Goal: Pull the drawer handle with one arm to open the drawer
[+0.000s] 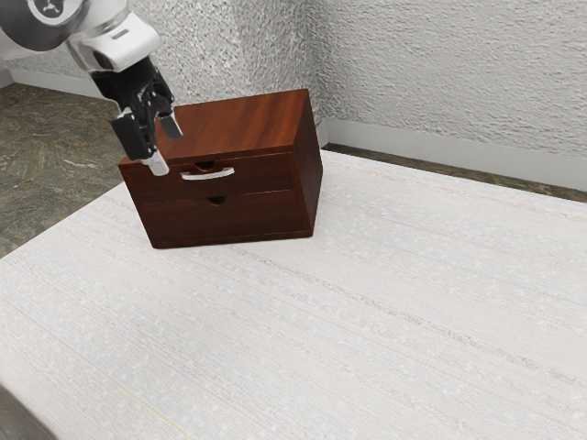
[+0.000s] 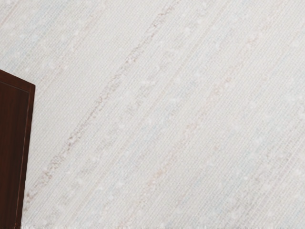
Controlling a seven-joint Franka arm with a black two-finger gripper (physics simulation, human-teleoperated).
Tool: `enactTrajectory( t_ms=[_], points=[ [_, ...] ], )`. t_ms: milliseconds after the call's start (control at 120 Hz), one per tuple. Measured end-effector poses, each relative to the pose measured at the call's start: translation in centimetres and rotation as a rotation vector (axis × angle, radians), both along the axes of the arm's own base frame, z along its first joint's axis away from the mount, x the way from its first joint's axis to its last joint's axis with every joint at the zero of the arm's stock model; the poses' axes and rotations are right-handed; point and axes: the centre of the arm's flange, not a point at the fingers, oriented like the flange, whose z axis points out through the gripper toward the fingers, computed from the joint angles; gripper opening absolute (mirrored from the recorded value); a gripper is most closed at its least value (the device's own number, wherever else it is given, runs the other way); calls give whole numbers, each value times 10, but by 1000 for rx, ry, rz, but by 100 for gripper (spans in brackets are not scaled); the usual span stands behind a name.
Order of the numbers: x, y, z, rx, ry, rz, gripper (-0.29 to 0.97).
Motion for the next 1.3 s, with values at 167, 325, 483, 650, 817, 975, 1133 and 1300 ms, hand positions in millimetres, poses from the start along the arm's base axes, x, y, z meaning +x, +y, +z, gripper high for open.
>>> enactTrajectory(
  t_ms=[167, 325, 483, 650, 817, 975, 1133, 1300],
  points=[
    [3, 10, -9, 3, 19, 34, 68],
    [28, -42, -29, 72, 65, -38, 68],
    [3, -54, -34, 94, 107, -27, 68],
    [-7, -48, -68, 84, 145, 0, 68],
    [14, -34, -103, 150, 119, 22, 68],
    [16, -4, -103, 182, 45, 47, 59],
    [20, 18, -105, 206, -13, 49, 43],
    [30, 28, -107, 257, -79, 11, 34]
  ],
)
